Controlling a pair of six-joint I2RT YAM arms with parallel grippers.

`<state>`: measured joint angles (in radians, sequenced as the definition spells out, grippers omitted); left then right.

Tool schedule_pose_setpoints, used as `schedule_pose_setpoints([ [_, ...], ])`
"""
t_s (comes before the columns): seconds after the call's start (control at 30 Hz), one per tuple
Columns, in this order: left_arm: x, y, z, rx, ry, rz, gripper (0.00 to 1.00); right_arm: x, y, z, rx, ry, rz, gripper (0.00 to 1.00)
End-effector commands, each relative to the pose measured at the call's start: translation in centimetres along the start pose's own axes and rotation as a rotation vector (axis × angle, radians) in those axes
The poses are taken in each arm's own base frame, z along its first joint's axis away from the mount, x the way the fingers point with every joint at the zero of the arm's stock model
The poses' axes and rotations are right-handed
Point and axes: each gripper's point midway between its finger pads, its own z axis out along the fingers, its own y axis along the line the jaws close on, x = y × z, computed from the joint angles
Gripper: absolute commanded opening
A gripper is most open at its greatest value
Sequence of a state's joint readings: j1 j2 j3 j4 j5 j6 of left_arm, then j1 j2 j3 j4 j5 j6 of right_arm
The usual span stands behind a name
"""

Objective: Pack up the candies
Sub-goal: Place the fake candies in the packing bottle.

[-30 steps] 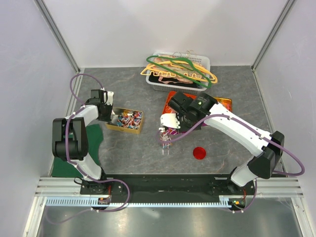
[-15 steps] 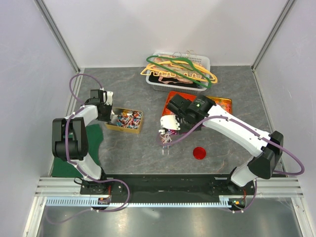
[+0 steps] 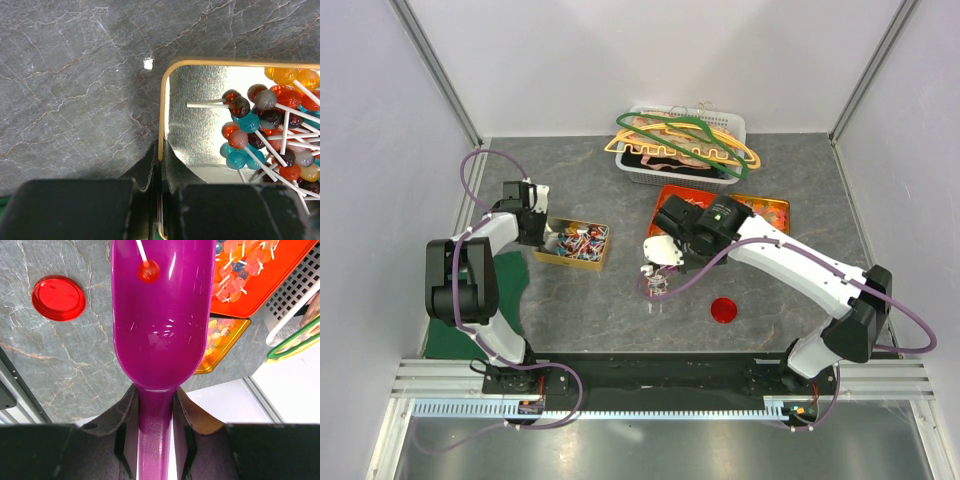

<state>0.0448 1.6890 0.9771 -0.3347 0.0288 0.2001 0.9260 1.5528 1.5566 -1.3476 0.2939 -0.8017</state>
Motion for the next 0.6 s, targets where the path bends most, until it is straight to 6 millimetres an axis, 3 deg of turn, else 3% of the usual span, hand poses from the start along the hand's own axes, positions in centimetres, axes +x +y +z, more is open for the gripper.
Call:
schedule_pose_setpoints([
  [0.0, -2.8, 0.5, -0.9, -0.007, -0.085, -0.038, 0.02, 1.3, 0.4, -1.5, -0.014, 0.070, -0.036, 0.00],
  [0.57, -2.9, 0.5, -1.0, -0.004, -0.089, -0.040, 0.02, 0.8, -1.1, -2.7, 0.072, 0.094, -0.068, 0.00],
])
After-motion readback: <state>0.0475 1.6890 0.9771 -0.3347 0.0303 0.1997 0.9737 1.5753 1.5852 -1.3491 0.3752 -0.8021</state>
